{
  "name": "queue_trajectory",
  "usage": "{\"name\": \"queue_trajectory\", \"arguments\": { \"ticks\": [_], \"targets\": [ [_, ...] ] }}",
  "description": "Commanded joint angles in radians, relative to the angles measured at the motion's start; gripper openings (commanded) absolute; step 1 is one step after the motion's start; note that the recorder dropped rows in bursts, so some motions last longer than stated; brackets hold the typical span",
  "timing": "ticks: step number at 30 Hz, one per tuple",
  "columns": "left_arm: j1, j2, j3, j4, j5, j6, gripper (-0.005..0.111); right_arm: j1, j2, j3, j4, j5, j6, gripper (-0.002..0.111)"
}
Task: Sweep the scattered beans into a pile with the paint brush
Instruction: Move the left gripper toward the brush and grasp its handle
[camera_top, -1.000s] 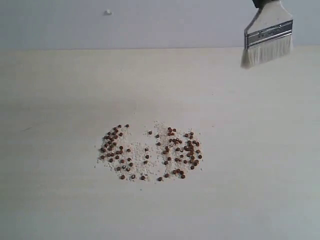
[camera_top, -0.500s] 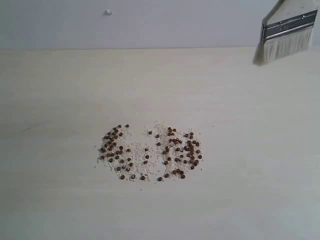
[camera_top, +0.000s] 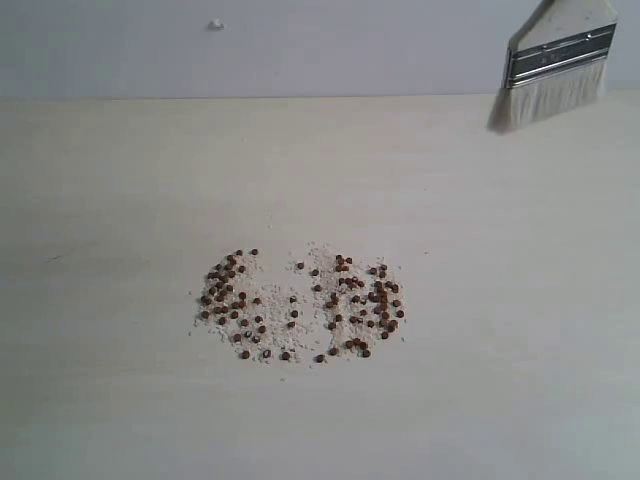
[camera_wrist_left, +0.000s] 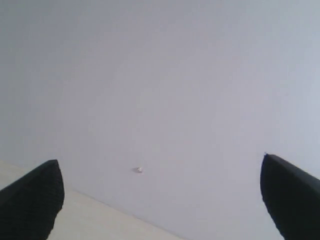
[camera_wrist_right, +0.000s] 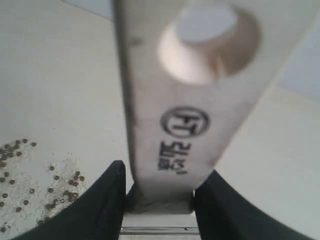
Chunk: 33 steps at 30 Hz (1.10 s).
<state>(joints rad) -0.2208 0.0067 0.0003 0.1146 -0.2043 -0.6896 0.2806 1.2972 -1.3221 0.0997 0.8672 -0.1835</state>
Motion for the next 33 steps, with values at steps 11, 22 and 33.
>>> {"name": "queue_trajectory", "arguments": {
  "ticks": [11, 22, 33],
  "targets": [
    [0.001, 0.29, 0.0, 0.718, -0.685, -0.217, 0.104, -0.002, -0.004, 0.0, 0.294, -0.045, -0.145, 0.0],
    [0.001, 0.66, -0.107, 0.82, -0.871, -0.075, 0.104, 0.005, -0.004, 0.0, 0.412, -0.082, -0.174, 0.0],
    [-0.09, 1.142, -0.323, 0.959, -0.875, -0.058, 0.104, 0.097, -0.001, 0.0, 0.395, -0.117, -0.188, 0.0]
  ]
}}
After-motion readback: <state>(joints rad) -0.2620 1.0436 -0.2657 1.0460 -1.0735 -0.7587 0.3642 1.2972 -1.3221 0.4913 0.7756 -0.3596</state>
